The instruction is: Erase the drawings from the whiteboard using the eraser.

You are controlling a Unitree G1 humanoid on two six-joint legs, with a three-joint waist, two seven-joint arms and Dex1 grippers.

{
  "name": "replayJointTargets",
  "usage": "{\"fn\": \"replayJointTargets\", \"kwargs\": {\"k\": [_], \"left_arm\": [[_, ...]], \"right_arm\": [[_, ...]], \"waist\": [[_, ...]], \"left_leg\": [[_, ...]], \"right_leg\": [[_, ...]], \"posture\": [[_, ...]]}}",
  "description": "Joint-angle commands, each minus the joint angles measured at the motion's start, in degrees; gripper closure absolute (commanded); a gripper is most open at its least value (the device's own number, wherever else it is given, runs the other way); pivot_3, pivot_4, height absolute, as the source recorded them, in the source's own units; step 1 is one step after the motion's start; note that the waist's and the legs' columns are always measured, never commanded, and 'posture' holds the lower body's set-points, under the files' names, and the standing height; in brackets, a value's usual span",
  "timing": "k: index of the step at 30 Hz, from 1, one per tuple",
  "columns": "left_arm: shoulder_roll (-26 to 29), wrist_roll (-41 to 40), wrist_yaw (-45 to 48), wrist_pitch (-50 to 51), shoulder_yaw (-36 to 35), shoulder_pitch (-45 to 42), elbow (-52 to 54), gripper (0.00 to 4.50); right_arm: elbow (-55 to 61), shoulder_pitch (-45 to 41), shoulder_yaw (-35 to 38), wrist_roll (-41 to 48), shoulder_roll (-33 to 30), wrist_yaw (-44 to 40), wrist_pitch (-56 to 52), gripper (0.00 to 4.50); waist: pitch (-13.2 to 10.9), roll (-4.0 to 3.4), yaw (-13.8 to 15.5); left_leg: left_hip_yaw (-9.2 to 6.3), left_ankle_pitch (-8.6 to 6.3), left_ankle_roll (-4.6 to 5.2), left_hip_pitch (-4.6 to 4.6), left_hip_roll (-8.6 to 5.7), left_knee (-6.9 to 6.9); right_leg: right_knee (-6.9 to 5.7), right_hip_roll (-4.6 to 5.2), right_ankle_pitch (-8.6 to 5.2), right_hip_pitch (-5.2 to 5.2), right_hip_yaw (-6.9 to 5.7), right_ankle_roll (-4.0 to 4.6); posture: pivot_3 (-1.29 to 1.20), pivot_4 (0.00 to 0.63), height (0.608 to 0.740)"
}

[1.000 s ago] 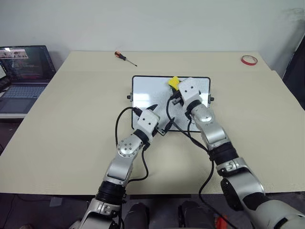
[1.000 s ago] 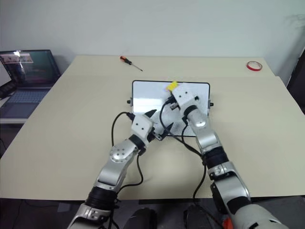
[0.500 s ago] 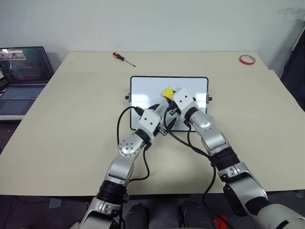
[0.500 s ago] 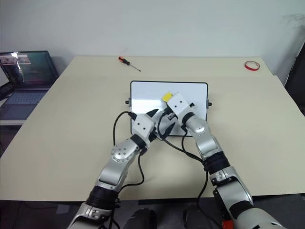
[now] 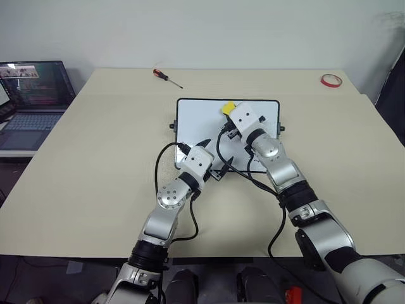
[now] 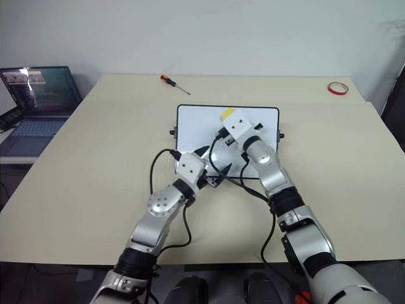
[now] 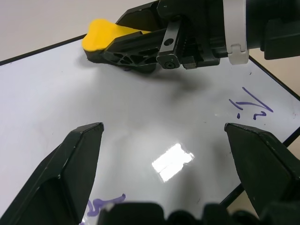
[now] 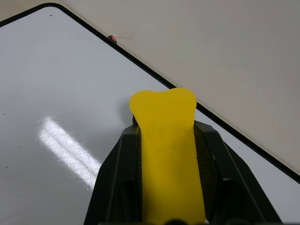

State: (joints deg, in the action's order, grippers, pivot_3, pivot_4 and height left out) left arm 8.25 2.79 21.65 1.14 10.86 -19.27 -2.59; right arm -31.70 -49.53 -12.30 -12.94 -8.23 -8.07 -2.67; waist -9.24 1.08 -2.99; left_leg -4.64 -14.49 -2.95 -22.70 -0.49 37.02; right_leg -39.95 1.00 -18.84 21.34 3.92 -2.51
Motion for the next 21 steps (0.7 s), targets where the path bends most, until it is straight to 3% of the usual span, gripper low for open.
{"fn": "replayJointTargets", "kwargs": {"k": [1, 11, 21], "left_arm": [[-0.4, -0.3, -0.3, -0.2, 0.2, -0.2, 2.8, 0.00], [-0.6, -0.7, 0.8, -0.6, 0.3, -0.7, 1.9, 0.00], [-0.6, -0.7, 1.3, -0.5, 0.6, -1.0, 2.1, 0.00]], "right_arm": [[1.1, 1.2, 1.3, -0.7, -1.2, 1.2, -1.2, 3.35], [13.6, 11.4, 4.6, 0.8, -5.3, -0.4, -6.8, 3.35], [12.0, 10.5, 5.5, 1.1, -4.4, 1.1, -8.8, 3.35]], "waist": [[0.0, 0.00, 0.1], [0.0, 0.01, 1.2], [0.0, 0.03, 1.2]], "left_leg": [[0.00, 0.00, 0.00, 0.00, 0.00, 0.00], [-0.03, 0.00, 0.00, 0.00, -0.01, 0.01], [-0.06, 0.02, 0.03, 0.15, -0.04, 0.03]], "right_leg": [[0.00, 0.00, 0.00, 0.00, 0.00, 0.00], [0.01, 0.01, 0.00, -0.03, -0.04, 0.00], [0.01, 0.00, 0.00, -0.21, -0.08, 0.00]], "posture": [[0.00, 0.150, 0.740], [0.00, 0.150, 0.740], [0.00, 0.150, 0.740]]}}
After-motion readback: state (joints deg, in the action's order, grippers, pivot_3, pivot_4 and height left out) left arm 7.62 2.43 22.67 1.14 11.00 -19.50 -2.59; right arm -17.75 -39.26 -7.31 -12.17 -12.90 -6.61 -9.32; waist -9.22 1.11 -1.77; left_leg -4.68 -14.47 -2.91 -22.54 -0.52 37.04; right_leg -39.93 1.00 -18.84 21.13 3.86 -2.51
